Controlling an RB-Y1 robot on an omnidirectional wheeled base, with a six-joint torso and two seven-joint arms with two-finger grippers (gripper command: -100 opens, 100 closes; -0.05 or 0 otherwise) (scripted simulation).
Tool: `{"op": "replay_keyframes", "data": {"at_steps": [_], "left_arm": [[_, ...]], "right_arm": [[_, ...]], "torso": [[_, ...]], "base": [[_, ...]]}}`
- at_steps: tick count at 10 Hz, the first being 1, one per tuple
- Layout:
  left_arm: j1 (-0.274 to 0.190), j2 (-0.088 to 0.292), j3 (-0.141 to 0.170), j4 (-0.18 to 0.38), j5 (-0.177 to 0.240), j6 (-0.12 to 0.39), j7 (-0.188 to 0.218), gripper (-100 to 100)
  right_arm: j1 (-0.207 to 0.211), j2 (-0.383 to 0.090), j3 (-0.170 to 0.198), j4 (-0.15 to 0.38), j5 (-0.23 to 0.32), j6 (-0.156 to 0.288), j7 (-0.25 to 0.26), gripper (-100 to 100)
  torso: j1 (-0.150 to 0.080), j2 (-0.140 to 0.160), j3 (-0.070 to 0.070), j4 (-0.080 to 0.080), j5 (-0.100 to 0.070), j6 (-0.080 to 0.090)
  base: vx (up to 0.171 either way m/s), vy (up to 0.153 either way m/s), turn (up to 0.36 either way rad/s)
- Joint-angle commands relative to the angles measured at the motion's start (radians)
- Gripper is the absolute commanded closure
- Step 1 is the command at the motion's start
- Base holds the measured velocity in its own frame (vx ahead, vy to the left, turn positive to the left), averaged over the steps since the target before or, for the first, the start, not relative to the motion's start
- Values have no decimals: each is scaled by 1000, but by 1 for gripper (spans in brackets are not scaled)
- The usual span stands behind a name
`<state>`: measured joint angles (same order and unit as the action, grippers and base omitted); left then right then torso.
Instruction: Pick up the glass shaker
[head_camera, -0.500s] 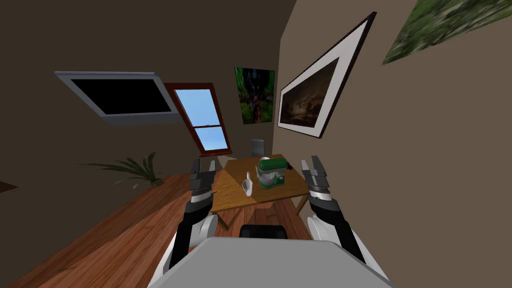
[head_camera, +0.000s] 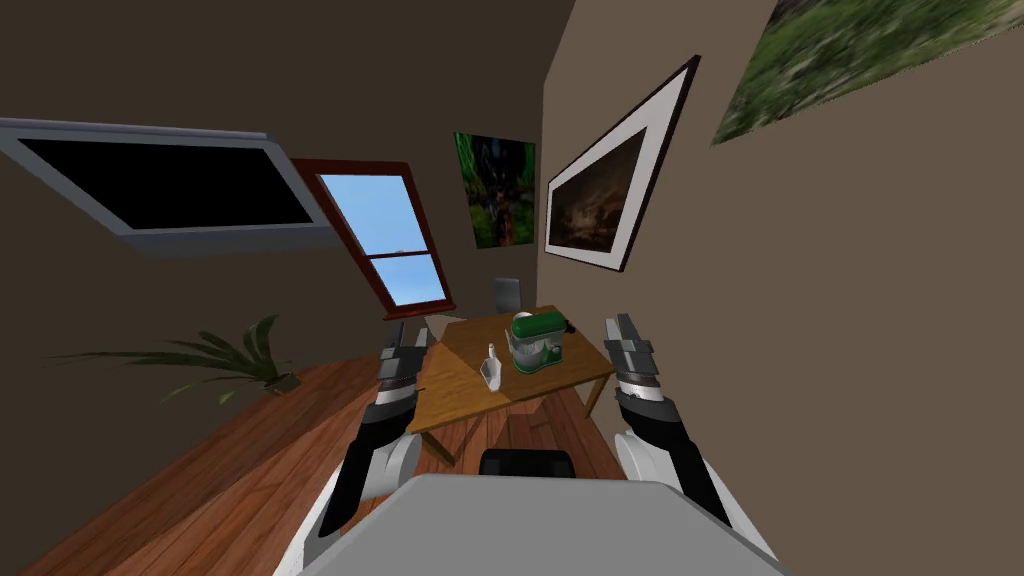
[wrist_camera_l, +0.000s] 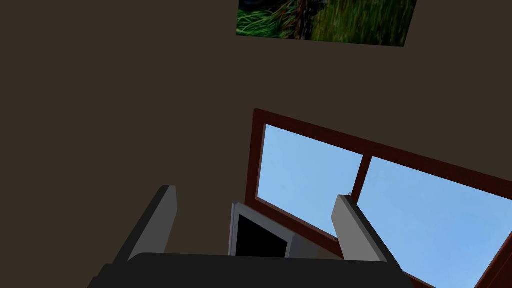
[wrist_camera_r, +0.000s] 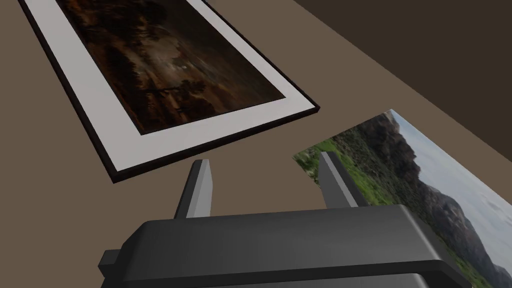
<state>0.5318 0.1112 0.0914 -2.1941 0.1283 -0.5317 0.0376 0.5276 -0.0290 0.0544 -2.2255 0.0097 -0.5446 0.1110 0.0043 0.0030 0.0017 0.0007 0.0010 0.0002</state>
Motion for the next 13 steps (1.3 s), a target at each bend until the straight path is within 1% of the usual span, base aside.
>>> {"op": "replay_keyframes", "data": {"at_steps": [1, 4, 6, 7, 9, 10, 11, 12, 13], "left_arm": [[-5, 26, 43, 43, 32, 35, 21, -100], [-9, 65, 126, 126, 102, 121, 60, -100], [-14, 93, 187, 188, 160, 184, 89, -100], [-14, 93, 187, 195, 160, 194, 89, -100], [-21, 120, 250, 273, 224, 262, 120, -100], [-21, 120, 250, 275, 226, 272, 120, -100], [-25, 133, 281, 318, 261, 313, 135, -100], [-30, 147, 311, 356, 290, 337, 150, -100], [-30, 147, 311, 364, 299, 356, 150, -100]], "right_arm": [[0, 0, 0, 0, 0, 0, 0, 0], [0, 0, 0, 0, 0, 0, 0, 0], [0, 0, 0, 0, 0, 0, 0, 0], [0, 0, 0, 0, 0, 0, 0, 0], [0, 0, 0, 0, 0, 0, 0, 0], [0, 0, 0, 0, 0, 0, 0, 0], [0, 0, 0, 0, 0, 0, 0, 0], [0, 0, 0, 0, 0, 0, 0, 0], [0, 0, 0, 0, 0, 0, 0, 0]], "torso": [[0, 0, 0, 0, 0, 0], [0, 1, 0, 0, 0, 0], [0, 1, 0, 0, 0, 0], [0, 2, 1, 0, 0, 0], [-2, 0, 0, 0, 0, 0], [-2, 0, 0, 0, 0, 0], [-2, -1, 0, 0, 0, -1], [-2, -1, -1, 0, 0, 0], [-2, 0, 0, 0, -1, 0]], "base": [[-42, 65, -219], [-62, 48, -276], [-73, 39, -299], [-63, 29, -106], [-54, 13, -287], [-45, 14, -124], [-42, 9, -192], [-56, 3, -336], [-40, 4, -137]]}}
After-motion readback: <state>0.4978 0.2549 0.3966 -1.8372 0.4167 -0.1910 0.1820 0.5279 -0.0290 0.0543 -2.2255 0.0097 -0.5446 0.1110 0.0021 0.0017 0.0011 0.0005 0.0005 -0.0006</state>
